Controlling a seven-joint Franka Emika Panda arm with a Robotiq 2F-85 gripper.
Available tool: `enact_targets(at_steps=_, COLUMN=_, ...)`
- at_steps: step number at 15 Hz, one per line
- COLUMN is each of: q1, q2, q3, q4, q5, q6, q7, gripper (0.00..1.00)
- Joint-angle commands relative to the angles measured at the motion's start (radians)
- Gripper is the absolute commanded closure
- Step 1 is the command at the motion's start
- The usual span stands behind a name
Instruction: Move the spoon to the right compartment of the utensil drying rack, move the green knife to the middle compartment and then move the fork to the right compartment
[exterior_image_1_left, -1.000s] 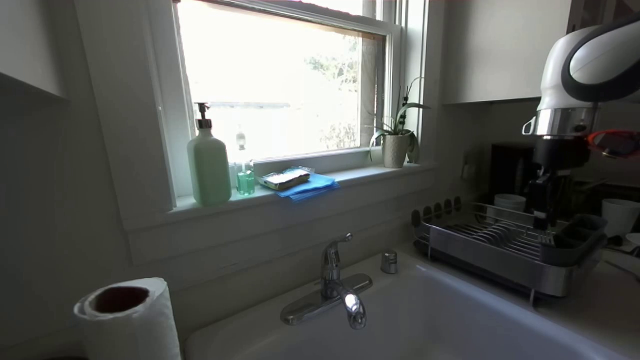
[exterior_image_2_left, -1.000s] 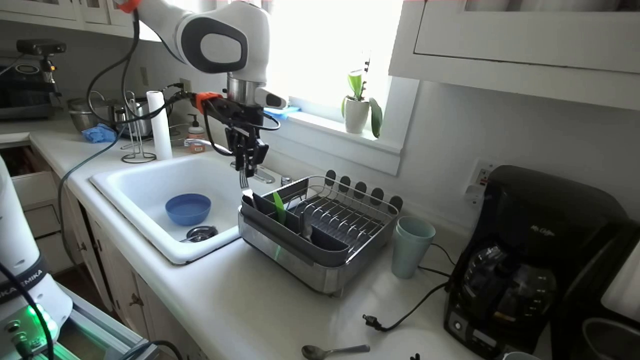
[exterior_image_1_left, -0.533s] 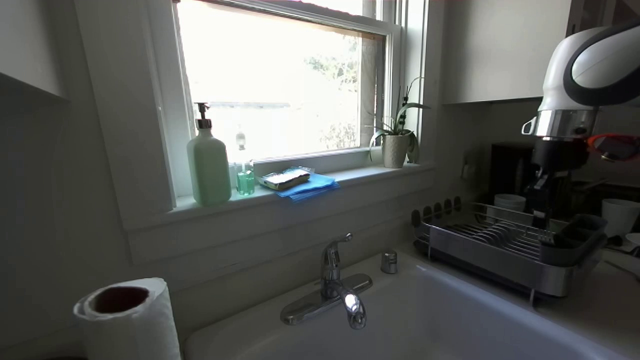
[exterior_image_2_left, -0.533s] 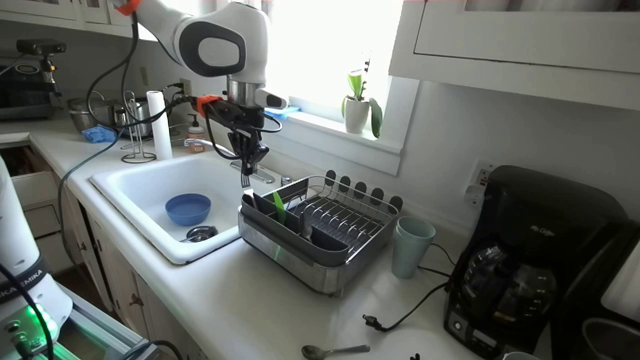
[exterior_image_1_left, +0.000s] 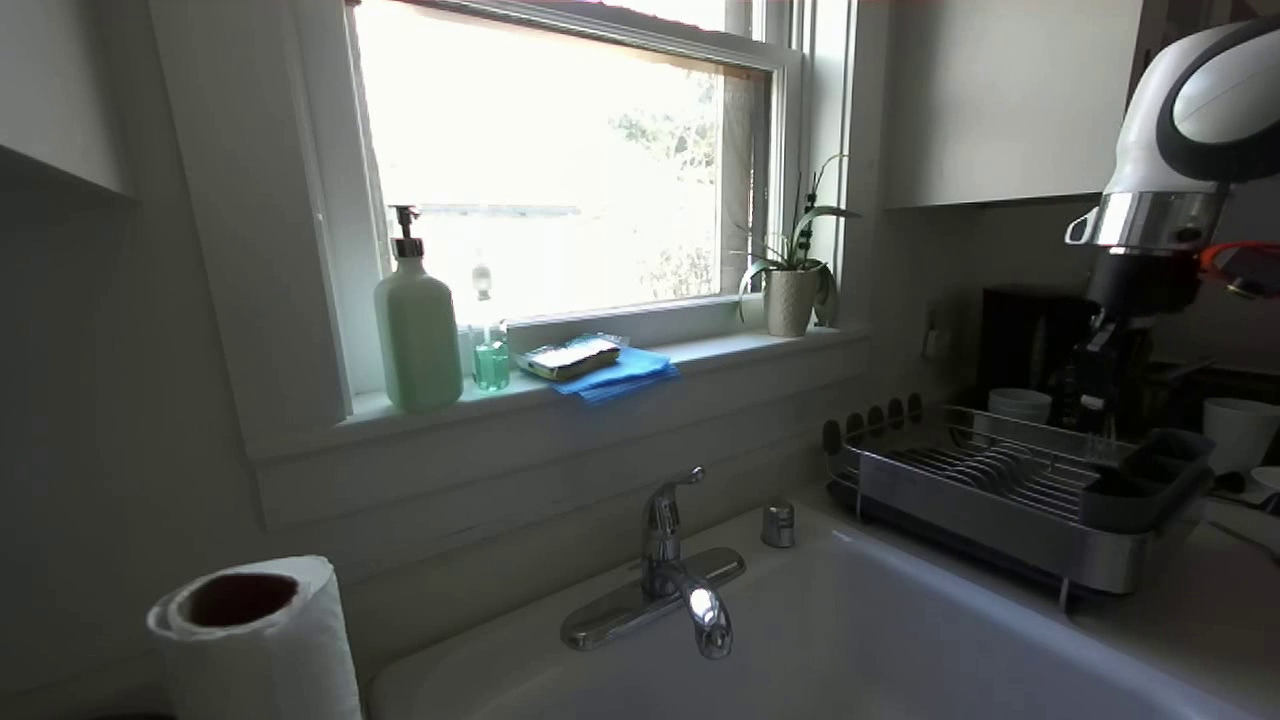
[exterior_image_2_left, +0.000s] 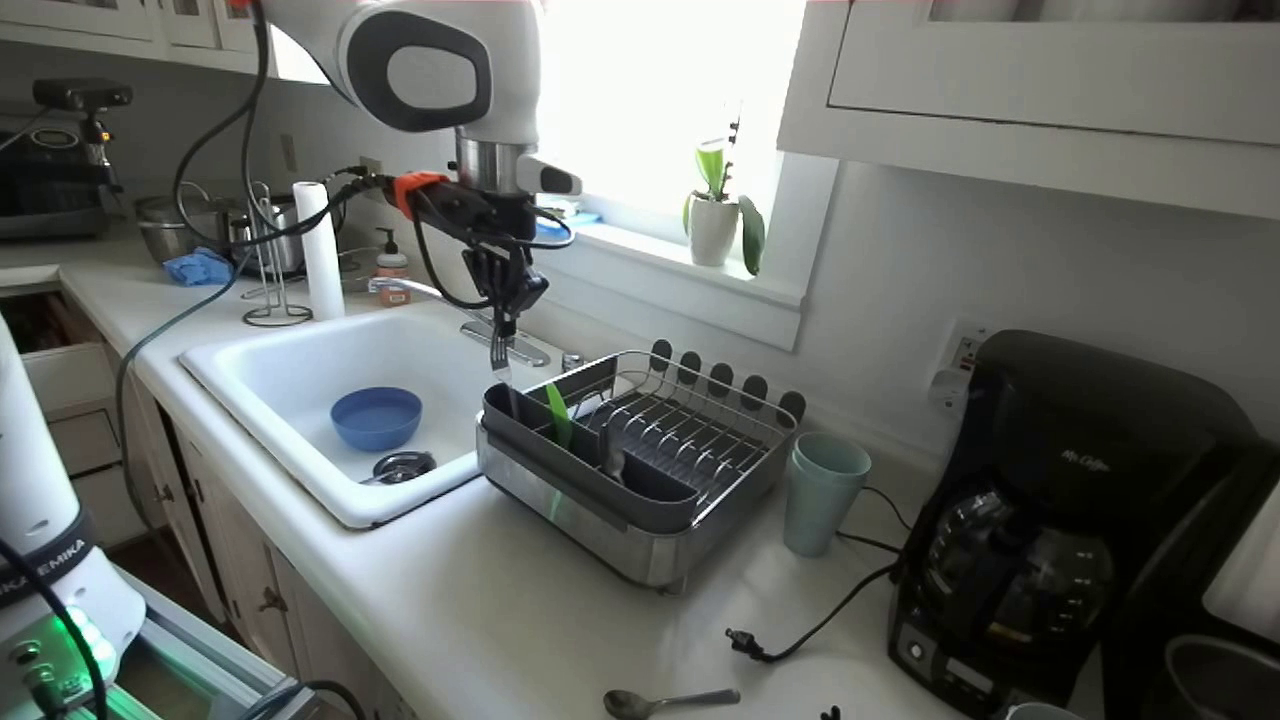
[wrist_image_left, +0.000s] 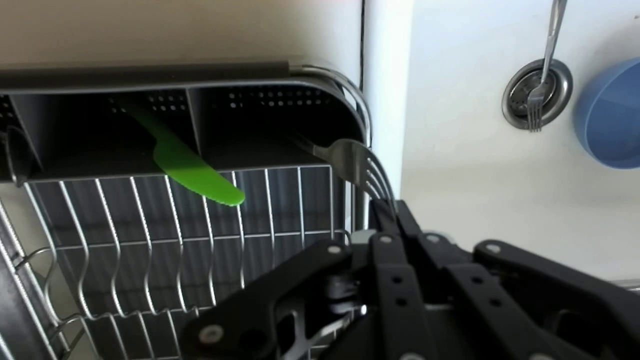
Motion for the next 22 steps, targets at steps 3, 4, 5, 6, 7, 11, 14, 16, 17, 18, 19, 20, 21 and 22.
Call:
enact_targets(at_steps=3, q1=-0.034, q2=-0.113, q3=-0.054, q4=0.027, q5=0.018, q6=-0.07, q7=-0.054, gripper=0.99)
enact_targets(at_steps=4, q1=-0.039, q2=-0.131, q3=-0.065, q4=0.036, q5=0.023, q6=-0.085, q7=-0.059, gripper=0.99)
enact_targets(at_steps=5, q1=-0.04, q2=-0.142, q3=-0.074, q4=0.044, q5=0.026, q6=-0.093, q7=-0.061, gripper=0.99)
enact_targets(at_steps=6, q1=-0.04, q2=-0.147, q3=-0.082, q4=0.05, q5=0.027, q6=-0.1, q7=-0.066, gripper=0.99)
enact_targets(at_steps=7, q1=-0.041, q2=-0.144, q3=-0.086, q4=0.056, q5=0.024, q6=-0.106, q7=-0.064, gripper=0.99)
enact_targets(at_steps=11, q1=-0.021, q2=-0.12, q3=-0.083, q4=0.047, q5=0.027, q6=-0.111, q7=-0.063, gripper=0.63)
enact_targets(at_steps=14, q1=0.004, q2=-0.091, q3=-0.054, q4=0.028, q5=0.03, q6=-0.099, q7=-0.04, gripper=0.42)
enact_targets(at_steps=16, q1=0.025, q2=-0.064, q3=-0.035, q4=0.021, q5=0.032, q6=-0.1, q7=-0.038, gripper=0.28)
enact_targets(at_steps=17, q1=0.035, q2=-0.046, q3=-0.026, q4=0.02, q5=0.033, q6=-0.1, q7=-0.036, gripper=0.22)
enact_targets(at_steps=18, q1=0.043, q2=-0.029, q3=-0.013, q4=0.021, q5=0.028, q6=-0.1, q7=-0.029, gripper=0.14)
enact_targets(at_steps=19, q1=0.05, q2=-0.01, q3=-0.004, q4=0.018, q5=0.025, q6=-0.092, q7=-0.03, gripper=0.08)
enact_targets(at_steps=20, q1=0.057, q2=0.007, q3=0.004, q4=0.016, q5=0.026, q6=-0.087, q7=-0.034, gripper=0.02)
enact_targets(at_steps=21, q1=0.061, q2=0.024, q3=0.014, q4=0.016, q5=0.023, q6=-0.085, q7=-0.031, gripper=0.0)
enact_targets(at_steps=22, q1=0.065, q2=0.044, q3=0.02, q4=0.018, q5=0.024, q6=-0.082, q7=-0.031, gripper=0.0)
